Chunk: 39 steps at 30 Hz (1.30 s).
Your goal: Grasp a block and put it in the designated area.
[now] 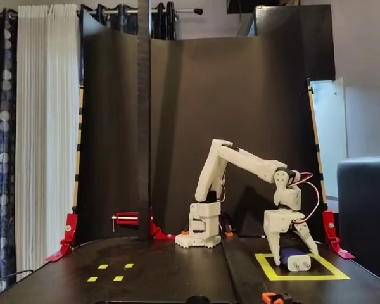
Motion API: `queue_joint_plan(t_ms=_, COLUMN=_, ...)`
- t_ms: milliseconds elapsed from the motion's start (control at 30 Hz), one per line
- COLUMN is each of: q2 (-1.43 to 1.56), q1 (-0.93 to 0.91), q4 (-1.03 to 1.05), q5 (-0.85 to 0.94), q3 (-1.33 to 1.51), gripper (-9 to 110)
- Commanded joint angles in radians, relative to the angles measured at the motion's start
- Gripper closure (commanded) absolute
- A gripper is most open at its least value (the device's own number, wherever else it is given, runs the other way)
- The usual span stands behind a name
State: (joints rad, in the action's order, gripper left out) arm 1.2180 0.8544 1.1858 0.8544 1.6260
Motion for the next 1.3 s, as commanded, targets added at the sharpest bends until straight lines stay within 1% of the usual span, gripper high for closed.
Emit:
queue_joint_plan(t_ms=0, q2=0.046, q1=-0.006, q4=0.012, q5=-0.003, q3=-0.012, gripper=61)
queue_joint_plan(t_ms=500, q2=0.314, q1=-0.037, q4=0.141, q5=0.003, q3=-0.012, gripper=61)
queue_joint_plan(t_ms=967, q2=0.347, q1=-0.057, q4=0.152, q5=0.003, q3=-0.031, gripper=61)
queue_joint_plan(t_ms=1267, q2=0.347, q1=-0.063, q4=0.153, q5=0.0, q3=-0.043, gripper=87)
